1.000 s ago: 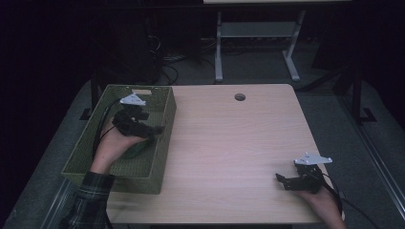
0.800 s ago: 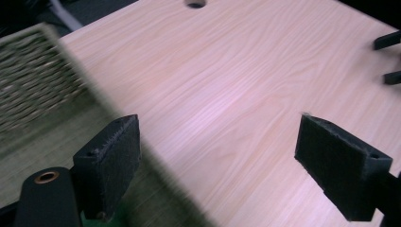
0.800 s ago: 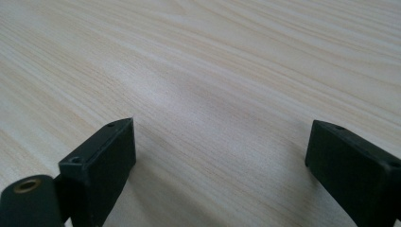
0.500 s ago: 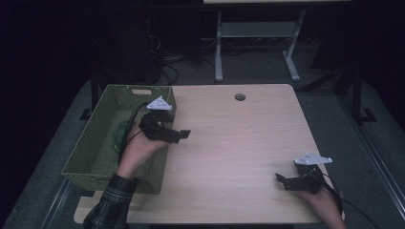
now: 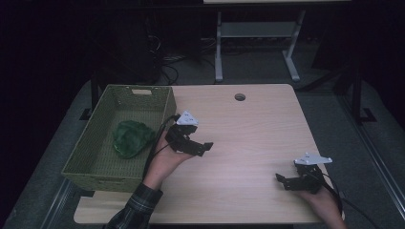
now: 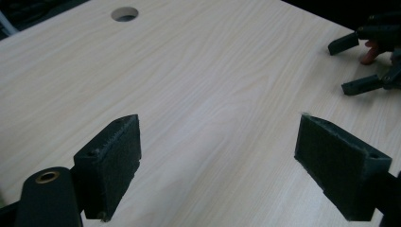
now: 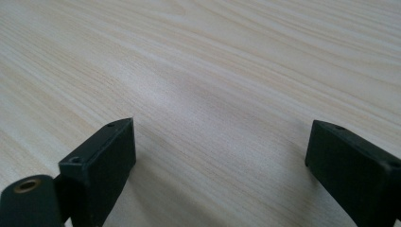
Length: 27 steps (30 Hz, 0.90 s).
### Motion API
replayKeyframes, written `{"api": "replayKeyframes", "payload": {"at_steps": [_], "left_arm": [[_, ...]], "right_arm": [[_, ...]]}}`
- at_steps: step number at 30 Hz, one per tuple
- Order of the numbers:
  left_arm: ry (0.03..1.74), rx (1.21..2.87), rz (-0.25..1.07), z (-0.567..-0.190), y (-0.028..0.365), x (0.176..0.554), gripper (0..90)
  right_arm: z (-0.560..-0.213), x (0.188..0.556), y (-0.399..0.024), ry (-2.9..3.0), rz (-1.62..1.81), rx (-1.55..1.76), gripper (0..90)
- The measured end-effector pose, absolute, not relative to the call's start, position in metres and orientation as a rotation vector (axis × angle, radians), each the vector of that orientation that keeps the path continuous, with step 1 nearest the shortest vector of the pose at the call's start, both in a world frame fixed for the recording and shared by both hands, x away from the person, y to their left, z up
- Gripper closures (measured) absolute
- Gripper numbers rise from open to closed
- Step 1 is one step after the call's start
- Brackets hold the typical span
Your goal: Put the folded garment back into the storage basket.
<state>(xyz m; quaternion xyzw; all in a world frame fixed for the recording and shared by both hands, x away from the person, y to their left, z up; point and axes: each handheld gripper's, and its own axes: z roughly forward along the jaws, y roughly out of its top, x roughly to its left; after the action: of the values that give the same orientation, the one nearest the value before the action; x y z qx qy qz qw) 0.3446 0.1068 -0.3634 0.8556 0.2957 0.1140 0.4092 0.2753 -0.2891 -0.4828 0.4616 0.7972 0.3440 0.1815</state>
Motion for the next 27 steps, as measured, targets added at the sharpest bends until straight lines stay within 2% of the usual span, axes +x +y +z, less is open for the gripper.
{"api": "replayKeyframes", "payload": {"at_steps": [10, 27], "left_arm": [[0.749, 2.201, 0.273, -0.401, 0.087, 0.342, 14.7], [0.784, 2.246, 0.314, -0.454, 0.084, 0.339, 14.7]], "right_arm": [[-0.483, 0.275, -0.289, 2.252, 0.971, 1.303, 9.0], [-0.483, 0.275, -0.289, 2.251, 0.972, 1.303, 9.0]]}}
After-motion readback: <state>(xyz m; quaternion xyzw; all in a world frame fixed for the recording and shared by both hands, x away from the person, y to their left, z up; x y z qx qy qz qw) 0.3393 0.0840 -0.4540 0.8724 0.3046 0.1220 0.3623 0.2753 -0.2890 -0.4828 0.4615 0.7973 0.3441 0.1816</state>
